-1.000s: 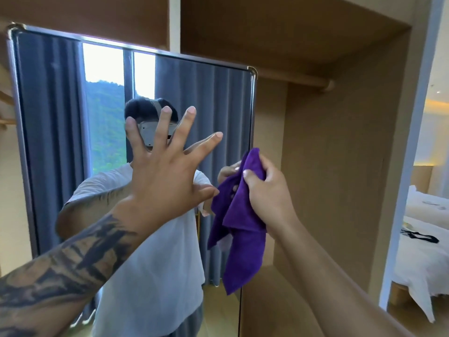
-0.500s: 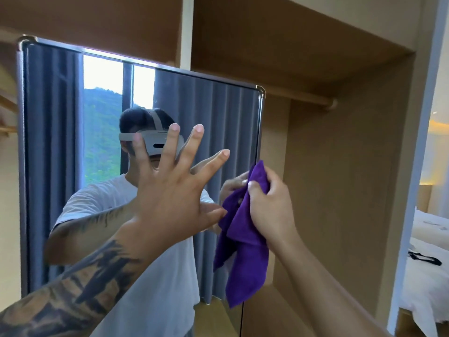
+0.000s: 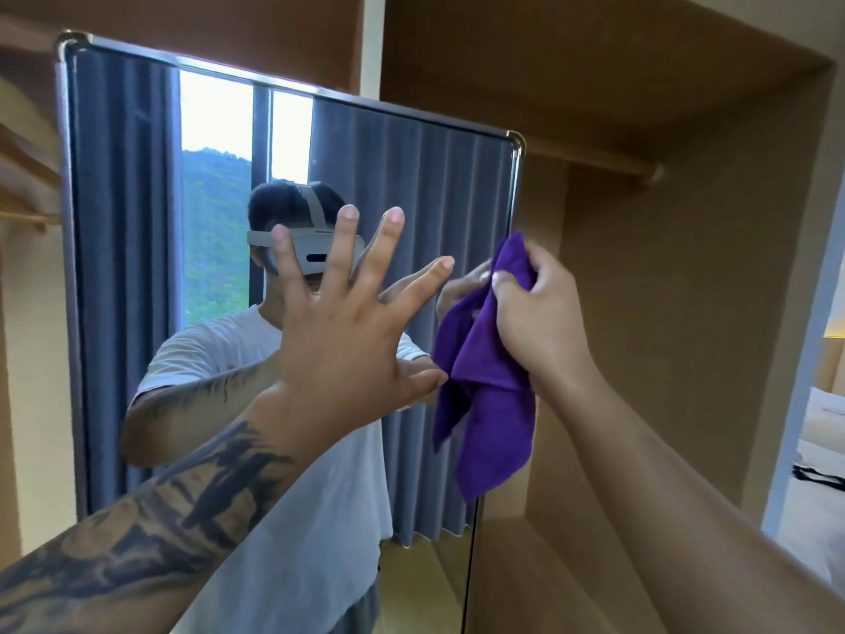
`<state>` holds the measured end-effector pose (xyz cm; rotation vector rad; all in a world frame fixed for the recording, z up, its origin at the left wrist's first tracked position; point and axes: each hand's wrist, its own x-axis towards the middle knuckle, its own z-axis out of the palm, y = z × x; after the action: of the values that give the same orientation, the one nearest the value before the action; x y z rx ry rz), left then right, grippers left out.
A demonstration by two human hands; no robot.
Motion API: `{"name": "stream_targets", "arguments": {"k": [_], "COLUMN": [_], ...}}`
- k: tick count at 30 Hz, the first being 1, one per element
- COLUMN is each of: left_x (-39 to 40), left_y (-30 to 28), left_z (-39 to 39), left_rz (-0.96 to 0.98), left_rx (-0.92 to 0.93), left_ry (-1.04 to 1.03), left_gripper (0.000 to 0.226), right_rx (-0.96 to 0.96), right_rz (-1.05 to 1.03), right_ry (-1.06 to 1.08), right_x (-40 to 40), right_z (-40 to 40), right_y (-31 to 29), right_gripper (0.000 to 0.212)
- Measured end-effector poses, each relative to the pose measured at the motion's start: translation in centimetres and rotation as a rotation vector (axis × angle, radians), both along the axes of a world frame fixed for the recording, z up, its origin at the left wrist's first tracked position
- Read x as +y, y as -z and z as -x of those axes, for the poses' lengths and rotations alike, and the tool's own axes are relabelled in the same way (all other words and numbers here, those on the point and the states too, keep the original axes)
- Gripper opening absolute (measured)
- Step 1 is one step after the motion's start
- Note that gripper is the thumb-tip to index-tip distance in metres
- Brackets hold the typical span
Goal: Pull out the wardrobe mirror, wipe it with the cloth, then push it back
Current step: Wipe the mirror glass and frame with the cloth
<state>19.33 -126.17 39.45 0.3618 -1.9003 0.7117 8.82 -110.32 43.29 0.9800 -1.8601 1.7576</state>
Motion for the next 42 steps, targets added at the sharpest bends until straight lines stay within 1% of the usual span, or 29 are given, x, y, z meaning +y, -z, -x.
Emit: {"name": "stream_targets", "arguments": {"k": [2,4,7,11,13,16,19,21,24,28,31,34,37,42], "left_x": [-0.1,-0.2,-0.2,0.0,0.0,0.1,0.1,0.2,0.3,0.4,0.4,0.4,0.4,0.4], "left_y": [0.1,0.1,0.1,-0.1,0.1,0.0,-0.1,-0.2,-0.2,-0.3,-0.2,-0.2,-0.2,-0.2], "left_z": [0.0,0.1,0.1,0.0,0.0,0.0,-0.1,-0.2,-0.3,-0.3,-0.3,-0.3,-0.2,-0.4], "left_rz": [0.004,0.015,0.013,0.001,0.0,0.008,0.008,0.004,-0.01,-0.025,-0.025,-0.027,-0.026,-0.022], "left_rx": [0.006,0.014,0.016,-0.004,-0.001,0.005,-0.009,-0.013,-0.017,-0.037,-0.045,-0.04,-0.042,-0.039], "left_ry": [0.01,0.016,0.017,-0.004,0.001,0.0,-0.01,-0.012,-0.014,-0.04,-0.051,-0.04,-0.032,-0.012], "left_gripper": [0.108,0.106,0.106,0.111,0.111,0.11,0.109,0.107,0.105,0.109,0.109,0.107,0.107,0.105], "right_rx": [0.026,0.036,0.059,0.028,0.033,0.108,0.102,0.102,0.095,0.059,0.033,-0.002,0.019,0.088], "right_rz": [0.004,0.023,0.018,-0.037,-0.057,-0.054,-0.014,0.019,0.011,-0.018,-0.073,-0.124,-0.113,-0.032], "right_ry": [-0.013,-0.044,-0.02,0.009,0.003,0.031,-0.005,-0.022,-0.016,-0.004,0.006,0.004,-0.019,-0.004], "right_x": [0.1,0.0,-0.3,-0.2,-0.2,-0.1,-0.1,-0.4,-0.6,-0.2,-0.1,0.0,0.2,-0.2], "right_z": [0.1,0.3,0.4,0.5,0.5,1.3,1.5,1.4,1.0,0.9,0.7,0.4,0.7,1.4], "right_y": [-1.9,-2.6,-0.6,3.1,3.4,0.0,-4.2,-4.6,-2.0,2.6,6.5,8.4,6.9,-1.9], "right_gripper": [0.031,0.029,0.028,0.047,0.051,0.053,0.052,0.048,0.049,0.052,0.055,0.056,0.047,0.036]}}
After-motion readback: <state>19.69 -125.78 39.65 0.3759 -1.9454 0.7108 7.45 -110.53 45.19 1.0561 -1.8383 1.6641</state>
